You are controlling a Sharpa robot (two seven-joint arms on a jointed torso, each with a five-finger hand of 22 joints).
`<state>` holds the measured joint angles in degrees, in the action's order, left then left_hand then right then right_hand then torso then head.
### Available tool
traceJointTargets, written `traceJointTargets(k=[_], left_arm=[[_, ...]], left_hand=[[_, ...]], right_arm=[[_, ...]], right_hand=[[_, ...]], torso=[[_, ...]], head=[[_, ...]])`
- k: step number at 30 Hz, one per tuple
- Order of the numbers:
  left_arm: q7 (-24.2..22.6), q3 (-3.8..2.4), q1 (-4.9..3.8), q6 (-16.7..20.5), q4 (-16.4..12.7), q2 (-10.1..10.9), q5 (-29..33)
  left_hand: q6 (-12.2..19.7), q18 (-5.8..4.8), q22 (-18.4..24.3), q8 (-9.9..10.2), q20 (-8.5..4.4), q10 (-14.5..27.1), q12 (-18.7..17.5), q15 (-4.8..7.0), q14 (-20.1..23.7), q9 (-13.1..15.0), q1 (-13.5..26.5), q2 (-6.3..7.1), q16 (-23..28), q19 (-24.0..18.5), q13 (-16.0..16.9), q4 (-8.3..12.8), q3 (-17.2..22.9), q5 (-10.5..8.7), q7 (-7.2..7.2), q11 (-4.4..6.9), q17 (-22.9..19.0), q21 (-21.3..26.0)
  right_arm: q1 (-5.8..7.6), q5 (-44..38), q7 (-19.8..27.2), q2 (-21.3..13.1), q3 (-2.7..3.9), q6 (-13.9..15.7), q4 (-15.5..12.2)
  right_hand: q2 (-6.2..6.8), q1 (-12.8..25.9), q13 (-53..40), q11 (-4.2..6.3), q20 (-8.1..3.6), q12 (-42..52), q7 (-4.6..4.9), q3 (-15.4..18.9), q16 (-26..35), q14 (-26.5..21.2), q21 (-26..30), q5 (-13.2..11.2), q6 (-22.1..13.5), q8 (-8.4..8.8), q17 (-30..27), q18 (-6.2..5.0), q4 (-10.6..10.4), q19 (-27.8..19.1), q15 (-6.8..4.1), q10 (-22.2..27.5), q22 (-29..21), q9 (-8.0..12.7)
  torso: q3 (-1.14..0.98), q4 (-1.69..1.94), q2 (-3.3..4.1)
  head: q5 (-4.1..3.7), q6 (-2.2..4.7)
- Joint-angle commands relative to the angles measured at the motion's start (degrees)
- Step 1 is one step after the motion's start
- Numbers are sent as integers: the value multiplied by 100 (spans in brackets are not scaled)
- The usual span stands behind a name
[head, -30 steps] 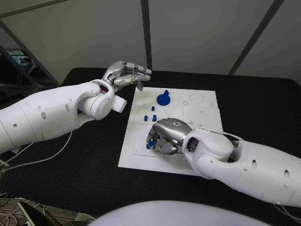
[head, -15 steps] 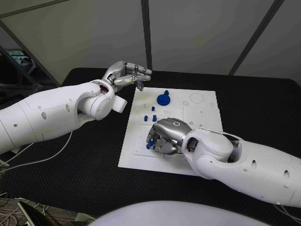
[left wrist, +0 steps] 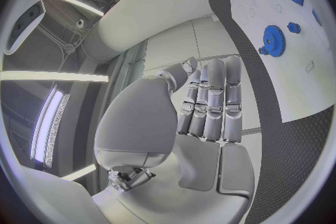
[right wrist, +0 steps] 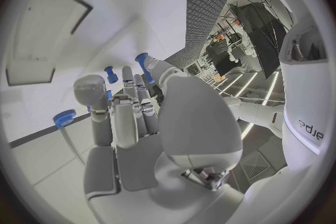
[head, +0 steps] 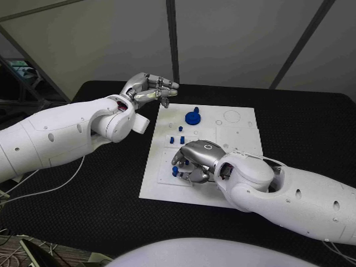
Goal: Assemble the parts on the task board
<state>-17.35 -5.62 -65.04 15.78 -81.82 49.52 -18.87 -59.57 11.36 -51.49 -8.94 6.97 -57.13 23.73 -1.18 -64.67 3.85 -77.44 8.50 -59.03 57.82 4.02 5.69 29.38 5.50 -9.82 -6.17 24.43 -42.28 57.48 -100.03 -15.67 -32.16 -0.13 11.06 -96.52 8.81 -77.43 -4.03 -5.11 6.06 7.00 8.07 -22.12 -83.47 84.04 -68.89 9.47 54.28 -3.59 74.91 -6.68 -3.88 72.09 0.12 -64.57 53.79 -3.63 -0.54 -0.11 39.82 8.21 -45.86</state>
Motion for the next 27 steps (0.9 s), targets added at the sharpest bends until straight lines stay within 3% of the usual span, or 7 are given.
traceJointTargets(k=[1,9,12,17,20,23,27], left_arm=[[6,-4,-9,-51,-4,-1,9],[6,-4,-9,-56,11,-5,9],[4,-4,-8,-57,19,-3,9],[2,-4,-8,-61,26,7,9],[4,-3,-8,-65,28,13,9],[10,-1,-8,-71,29,19,9],[13,3,-7,-76,34,29,9]], left_hand=[[33,-87,-6,23,27,32,22,-37,10,-3,-8,-34,29,9,4,38,-9,-19,-3,-3,-8,23],[33,-87,-6,23,27,32,22,-37,10,-3,-8,-34,29,9,4,38,-9,-19,-3,-3,-8,23],[35,-87,-7,23,28,35,25,-37,10,-3,-8,-35,30,8,4,38,-9,-19,-3,-3,-9,23],[38,-87,-8,23,28,40,28,-38,10,-3,-8,-37,30,8,4,39,-8,-19,-3,-4,-12,23],[38,-87,-8,23,28,40,28,-38,10,-3,-8,-37,30,8,4,39,-8,-19,-3,-4,-12,23],[38,-87,-8,23,28,40,28,-38,10,-3,-8,-37,30,8,4,39,-8,-19,-3,-4,-12,23],[38,-87,-8,23,28,41,29,-38,11,-3,-8,-37,30,8,4,40,-8,-19,-3,-4,-12,23]], right_arm=[[6,-66,29,-8,1,258,-33],[3,-71,209,-117,1,818,-203],[3,13,431,-247,3,1202,-311],[8,438,916,-622,9,1668,-560],[45,963,1096,-929,32,1718,-728],[87,1777,1096,-1314,129,1647,-938],[131,2681,842,-1966,238,1409,-1256]], right_hand=[[64,-17,-1,8,27,31,-11,57,-2,359,32,-16,-48,10,358,-36,7,-10,25,45,-3,-7],[102,-56,5,-14,33,47,-100,159,16,351,44,-20,-176,1,321,-37,30,-13,39,187,-22,-13],[92,-90,2,-19,37,75,-86,184,20,349,58,29,-115,-26,313,-41,43,-21,44,220,-45,-30],[37,-158,-19,12,26,235,39,181,55,334,121,97,172,-117,250,-63,53,-72,21,79,-147,-70],[4,-145,-30,12,21,331,82,170,91,320,167,109,363,-179,190,-74,14,-113,21,-89,-217,-93],[-17,-83,-39,6,23,384,130,178,138,304,211,132,447,-194,112,-86,-53,-149,25,-211,-284,-94],[27,96,-190,136,-20,667,31,314,110,320,180,159,661,-275,161,-84,-185,-106,-58,-751,-233,-117]], torso=[[-6,-3,-1],[-7,-9,-5],[-5,-15,-9],[-3,-32,-22],[5,-44,-42],[7,-55,-50],[13,-84,-60]], head=[[-3,3],[-36,28],[-55,44],[-92,77],[-140,91],[-241,123],[-353,149]])
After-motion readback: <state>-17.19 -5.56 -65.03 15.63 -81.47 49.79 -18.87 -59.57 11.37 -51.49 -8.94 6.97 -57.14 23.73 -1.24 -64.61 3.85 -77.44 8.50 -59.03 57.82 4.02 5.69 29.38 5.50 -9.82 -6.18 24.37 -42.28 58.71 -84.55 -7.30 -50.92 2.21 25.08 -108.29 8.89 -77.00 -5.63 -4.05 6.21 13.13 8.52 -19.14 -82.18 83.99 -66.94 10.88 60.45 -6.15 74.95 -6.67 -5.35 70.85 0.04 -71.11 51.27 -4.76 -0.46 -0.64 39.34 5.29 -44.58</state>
